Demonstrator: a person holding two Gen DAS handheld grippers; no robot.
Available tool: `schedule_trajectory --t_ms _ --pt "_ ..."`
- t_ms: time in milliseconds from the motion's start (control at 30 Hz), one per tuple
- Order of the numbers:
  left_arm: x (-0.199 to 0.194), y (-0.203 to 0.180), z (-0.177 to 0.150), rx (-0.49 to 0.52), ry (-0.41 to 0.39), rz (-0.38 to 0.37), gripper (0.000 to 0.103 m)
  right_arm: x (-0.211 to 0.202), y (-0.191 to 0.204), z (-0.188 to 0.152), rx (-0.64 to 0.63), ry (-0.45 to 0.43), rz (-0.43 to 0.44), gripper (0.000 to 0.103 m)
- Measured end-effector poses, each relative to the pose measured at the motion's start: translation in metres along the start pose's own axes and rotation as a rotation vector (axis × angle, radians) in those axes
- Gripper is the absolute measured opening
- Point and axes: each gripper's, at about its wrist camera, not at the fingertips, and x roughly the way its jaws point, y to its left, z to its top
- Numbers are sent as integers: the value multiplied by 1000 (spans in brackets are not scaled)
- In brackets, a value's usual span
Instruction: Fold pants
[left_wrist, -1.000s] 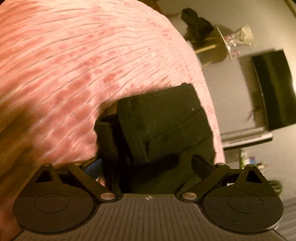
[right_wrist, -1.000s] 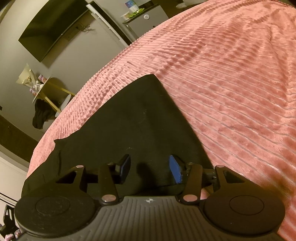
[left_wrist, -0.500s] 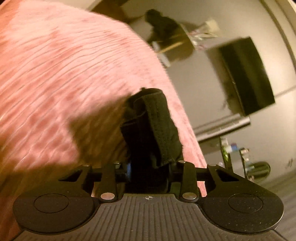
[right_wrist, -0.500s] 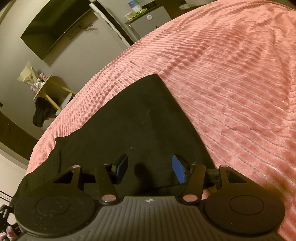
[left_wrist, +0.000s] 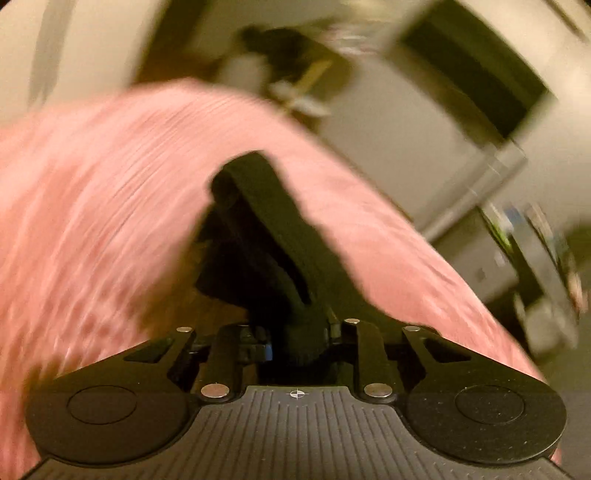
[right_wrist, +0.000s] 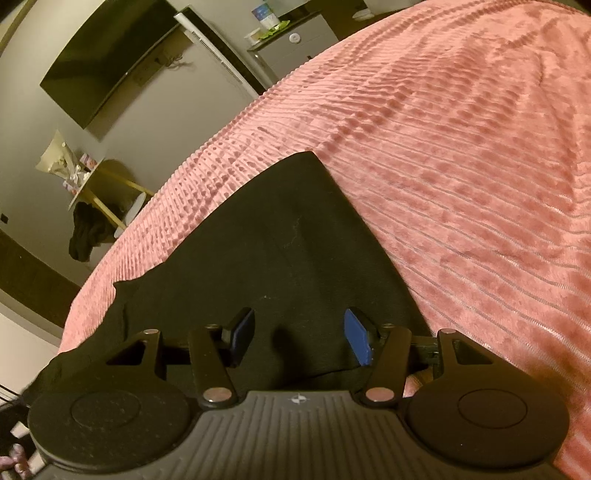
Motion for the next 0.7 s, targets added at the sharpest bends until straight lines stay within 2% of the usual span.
schedule_trajectory --t_ms 100,233,333,400,500,533,567,600,633,700 --pt "-25 -69 -9 261 -69 -25 24 -3 -1 0 7 -7 4 54" --pt "-43 -150 -42 524 -133 -139 24 -8 -2 -2 19 -18 10 54" --pt "-48 -199 -83 694 -125 -227 25 -12 -8 -2 50 -28 27 54" --pt "-46 -225 -115 772 -71 -292 27 -15 -11 -2 71 -36 41 54" --pt "-36 -249 -159 844 39 -386 39 -22 -16 -3 100 -51 69 57" --pt "-31 -252 -171 846 79 -397 50 -23 -17 -3 107 -53 79 60" --pt "-26 -253 -181 827 115 -406 76 -25 -18 -3 118 -50 89 60" --pt "-25 -252 -187 801 131 -394 87 -28 -20 -3 123 -46 104 60" --pt "-25 -250 -191 773 135 -380 92 -30 -21 -2 125 -47 116 61" --pt "-24 -237 -187 699 152 -371 93 -37 -22 0 130 -55 144 61"
